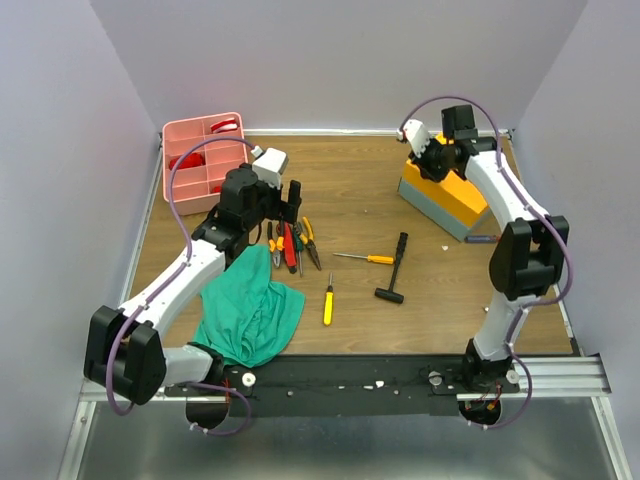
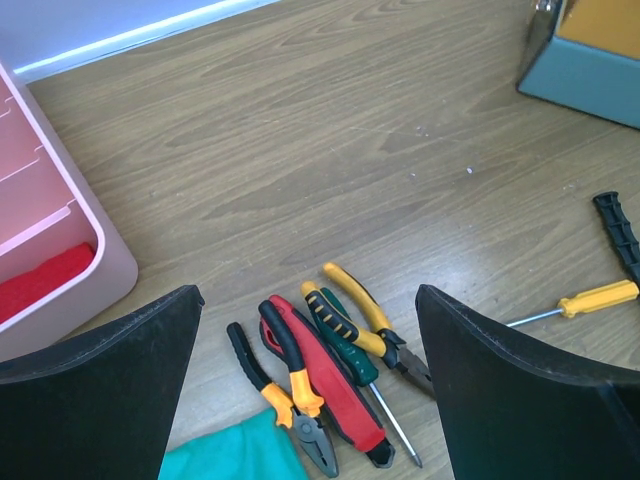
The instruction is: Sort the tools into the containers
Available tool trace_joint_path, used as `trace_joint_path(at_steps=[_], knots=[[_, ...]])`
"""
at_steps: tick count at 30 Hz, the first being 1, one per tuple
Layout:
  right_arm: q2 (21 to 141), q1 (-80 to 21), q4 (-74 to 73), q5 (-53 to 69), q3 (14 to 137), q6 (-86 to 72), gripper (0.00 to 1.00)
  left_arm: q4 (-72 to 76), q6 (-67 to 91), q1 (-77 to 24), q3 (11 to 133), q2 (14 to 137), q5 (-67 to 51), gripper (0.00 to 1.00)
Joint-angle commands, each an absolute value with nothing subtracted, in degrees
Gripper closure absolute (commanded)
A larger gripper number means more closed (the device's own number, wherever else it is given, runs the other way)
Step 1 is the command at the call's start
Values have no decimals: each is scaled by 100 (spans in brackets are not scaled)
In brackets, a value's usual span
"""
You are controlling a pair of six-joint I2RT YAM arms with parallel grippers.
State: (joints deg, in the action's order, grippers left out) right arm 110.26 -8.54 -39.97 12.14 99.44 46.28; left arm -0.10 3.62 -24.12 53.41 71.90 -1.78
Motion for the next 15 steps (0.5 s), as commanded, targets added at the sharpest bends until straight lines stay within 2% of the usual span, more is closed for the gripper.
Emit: trace_joint_path(at_steps=[1, 6, 8, 10, 13, 15], knots=[[10662, -931, -5643, 2003, 8835, 5659, 83, -26, 360, -2435, 5502, 7339, -299, 1], [10065, -1002, -5967, 2399, 8333, 6932, 83, -26, 387, -2435, 5590, 7453, -483, 1], [9660, -1028, -5671, 2330, 7904, 7171, 82, 184, 448, -2443, 5616, 7532, -580, 1], [9449, -1011, -4936, 2224, 7787, 6849, 72, 394, 536, -2461, 5721, 7760, -747, 1], [9238, -810, -4493, 2407, 8313, 5655, 60, 361, 536, -2584, 6281, 8313, -861, 1], [8975, -581, -4386, 3091, 8708, 4653, 54, 168, 554, -2636, 6730, 8899, -896, 2]])
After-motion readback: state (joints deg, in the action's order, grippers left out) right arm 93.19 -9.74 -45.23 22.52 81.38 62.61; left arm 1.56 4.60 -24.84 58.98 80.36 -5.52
